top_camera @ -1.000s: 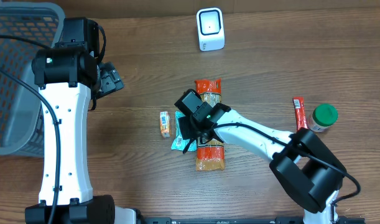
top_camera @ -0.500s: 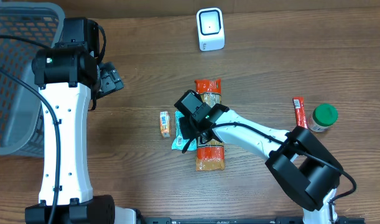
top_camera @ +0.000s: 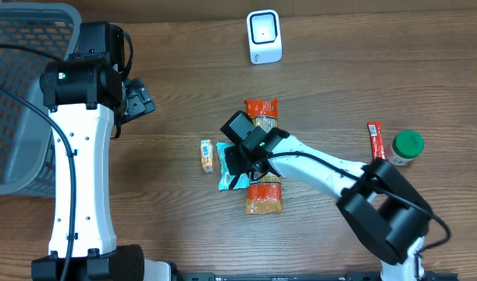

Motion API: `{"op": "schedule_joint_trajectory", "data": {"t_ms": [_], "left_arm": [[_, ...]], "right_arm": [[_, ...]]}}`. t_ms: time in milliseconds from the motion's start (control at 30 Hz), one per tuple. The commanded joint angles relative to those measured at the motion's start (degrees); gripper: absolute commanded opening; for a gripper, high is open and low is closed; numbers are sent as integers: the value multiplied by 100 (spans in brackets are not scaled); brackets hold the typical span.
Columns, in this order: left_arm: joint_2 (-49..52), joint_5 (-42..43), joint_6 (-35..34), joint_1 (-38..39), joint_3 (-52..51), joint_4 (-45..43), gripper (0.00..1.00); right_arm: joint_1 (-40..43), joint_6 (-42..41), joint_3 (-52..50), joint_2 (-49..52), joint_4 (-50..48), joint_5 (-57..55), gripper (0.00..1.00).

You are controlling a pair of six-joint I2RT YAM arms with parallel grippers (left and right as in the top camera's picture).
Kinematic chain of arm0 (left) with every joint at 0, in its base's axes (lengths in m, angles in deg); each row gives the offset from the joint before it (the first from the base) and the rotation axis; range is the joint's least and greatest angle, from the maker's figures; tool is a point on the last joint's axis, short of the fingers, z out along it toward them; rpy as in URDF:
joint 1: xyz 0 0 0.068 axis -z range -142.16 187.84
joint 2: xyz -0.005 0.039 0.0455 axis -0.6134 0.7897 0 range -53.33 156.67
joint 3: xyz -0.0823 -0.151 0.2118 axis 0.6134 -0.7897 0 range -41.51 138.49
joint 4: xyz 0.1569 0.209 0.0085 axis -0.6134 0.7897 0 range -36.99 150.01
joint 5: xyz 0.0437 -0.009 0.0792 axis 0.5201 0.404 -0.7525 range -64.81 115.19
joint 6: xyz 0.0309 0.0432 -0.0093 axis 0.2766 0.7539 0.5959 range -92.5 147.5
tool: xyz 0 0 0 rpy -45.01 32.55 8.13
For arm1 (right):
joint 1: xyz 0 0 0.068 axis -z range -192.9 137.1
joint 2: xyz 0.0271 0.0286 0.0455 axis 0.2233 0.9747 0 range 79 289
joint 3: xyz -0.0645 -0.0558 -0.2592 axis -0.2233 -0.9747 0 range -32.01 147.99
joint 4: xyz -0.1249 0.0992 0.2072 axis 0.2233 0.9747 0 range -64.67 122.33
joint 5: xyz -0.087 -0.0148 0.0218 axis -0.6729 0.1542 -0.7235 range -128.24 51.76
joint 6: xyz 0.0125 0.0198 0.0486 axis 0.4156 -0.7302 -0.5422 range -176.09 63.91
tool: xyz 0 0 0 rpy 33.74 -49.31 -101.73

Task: Scan the item barcode
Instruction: 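Grasp the mint-green snack bag with the right gripper, then drag the green bag right of the pasta and adjust the grip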

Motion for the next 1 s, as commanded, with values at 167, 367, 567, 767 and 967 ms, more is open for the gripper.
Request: {"op": "schedule_joint_trajectory", "data": {"t_ms": [167,367,567,767,967], "left_arm": [[39,-70,105,-15,26,9,100],[42,-70,105,-15,26,11,100],[39,-70,105,-15,26,9,100],[39,-70,105,-15,26,9,100],[39,-70,105,-15,26,9,100]], "right_arm": [[387,1200,42,-2131,769,343,4],[817,1541,42,-2774,1792,-505,4],[1397,1545,-422,-2682,2297,-1014,4],[1919,1545,-1515,-2577,1346,-1010,4],[2208,1897,-2549,-2524,81,-1014,4]]}}
